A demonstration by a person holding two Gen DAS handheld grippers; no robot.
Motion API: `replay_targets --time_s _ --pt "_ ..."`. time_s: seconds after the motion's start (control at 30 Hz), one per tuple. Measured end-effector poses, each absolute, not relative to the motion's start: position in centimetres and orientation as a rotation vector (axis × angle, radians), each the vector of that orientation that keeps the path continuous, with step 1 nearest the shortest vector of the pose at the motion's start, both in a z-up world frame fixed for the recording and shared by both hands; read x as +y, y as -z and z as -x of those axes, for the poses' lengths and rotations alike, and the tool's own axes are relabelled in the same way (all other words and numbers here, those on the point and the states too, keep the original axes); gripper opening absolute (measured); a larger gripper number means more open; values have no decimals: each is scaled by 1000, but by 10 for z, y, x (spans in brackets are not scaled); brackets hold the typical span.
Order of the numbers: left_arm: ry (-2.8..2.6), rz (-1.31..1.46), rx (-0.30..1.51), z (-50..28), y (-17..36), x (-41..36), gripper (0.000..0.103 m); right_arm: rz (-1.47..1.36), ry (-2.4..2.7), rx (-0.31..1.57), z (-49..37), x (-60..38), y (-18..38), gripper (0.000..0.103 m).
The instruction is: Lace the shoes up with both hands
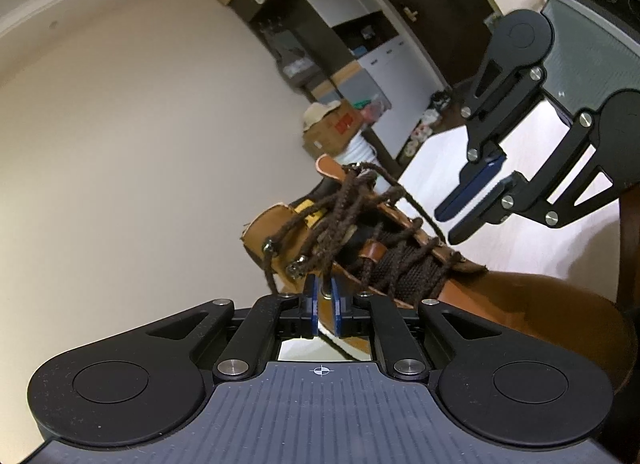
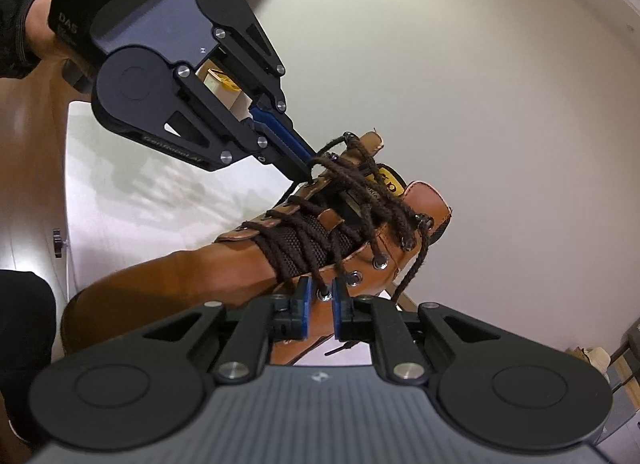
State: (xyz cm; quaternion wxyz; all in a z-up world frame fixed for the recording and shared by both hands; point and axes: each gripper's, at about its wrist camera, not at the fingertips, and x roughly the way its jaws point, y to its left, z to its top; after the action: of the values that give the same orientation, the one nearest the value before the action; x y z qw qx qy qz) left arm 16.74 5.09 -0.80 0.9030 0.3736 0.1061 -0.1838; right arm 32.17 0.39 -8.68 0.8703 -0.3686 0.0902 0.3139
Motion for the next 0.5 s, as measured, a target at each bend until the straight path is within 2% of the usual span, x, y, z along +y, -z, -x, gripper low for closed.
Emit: replay_targets --time_s 0.5 --pt "377 -748 197 -163 14 57 10 777 -607 148 -330 11 87 11"
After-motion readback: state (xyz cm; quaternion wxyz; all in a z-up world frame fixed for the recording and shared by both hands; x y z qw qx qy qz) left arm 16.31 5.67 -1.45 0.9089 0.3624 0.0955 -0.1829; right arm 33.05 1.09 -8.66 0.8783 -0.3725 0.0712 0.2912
